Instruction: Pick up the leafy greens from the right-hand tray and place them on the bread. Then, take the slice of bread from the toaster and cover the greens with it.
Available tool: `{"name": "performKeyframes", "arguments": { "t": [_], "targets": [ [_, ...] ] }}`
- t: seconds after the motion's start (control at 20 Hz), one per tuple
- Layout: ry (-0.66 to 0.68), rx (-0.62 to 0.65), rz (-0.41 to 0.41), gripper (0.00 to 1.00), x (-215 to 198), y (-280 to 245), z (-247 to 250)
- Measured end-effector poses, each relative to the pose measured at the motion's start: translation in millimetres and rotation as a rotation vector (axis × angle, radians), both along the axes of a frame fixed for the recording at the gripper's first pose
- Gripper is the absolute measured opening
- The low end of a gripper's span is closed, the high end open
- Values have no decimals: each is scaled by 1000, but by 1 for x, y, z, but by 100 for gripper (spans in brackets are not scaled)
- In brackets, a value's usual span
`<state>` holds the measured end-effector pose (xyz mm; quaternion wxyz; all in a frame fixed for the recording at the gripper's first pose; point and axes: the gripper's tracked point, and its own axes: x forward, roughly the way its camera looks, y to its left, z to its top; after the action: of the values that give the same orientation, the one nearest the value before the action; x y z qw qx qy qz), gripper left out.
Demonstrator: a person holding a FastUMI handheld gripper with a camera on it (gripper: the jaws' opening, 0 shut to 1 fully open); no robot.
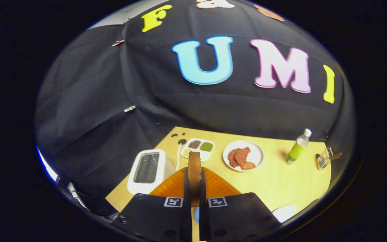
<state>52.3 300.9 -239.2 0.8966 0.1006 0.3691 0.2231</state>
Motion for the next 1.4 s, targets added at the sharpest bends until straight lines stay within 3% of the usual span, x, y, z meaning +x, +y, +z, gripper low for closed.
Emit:
{"name": "performKeyframes", "arguments": {
  "t": [0.4, 0.9, 1.2, 1.4],
  "targets": [
    [122, -32, -127, 13, -41, -53, -89],
    [246, 204, -298, 13, -57, -28, -141],
    [309, 207, -365, 14, -63, -59, -181],
    [337, 182, -355, 28, -64, -75, -198]
  ]
}}
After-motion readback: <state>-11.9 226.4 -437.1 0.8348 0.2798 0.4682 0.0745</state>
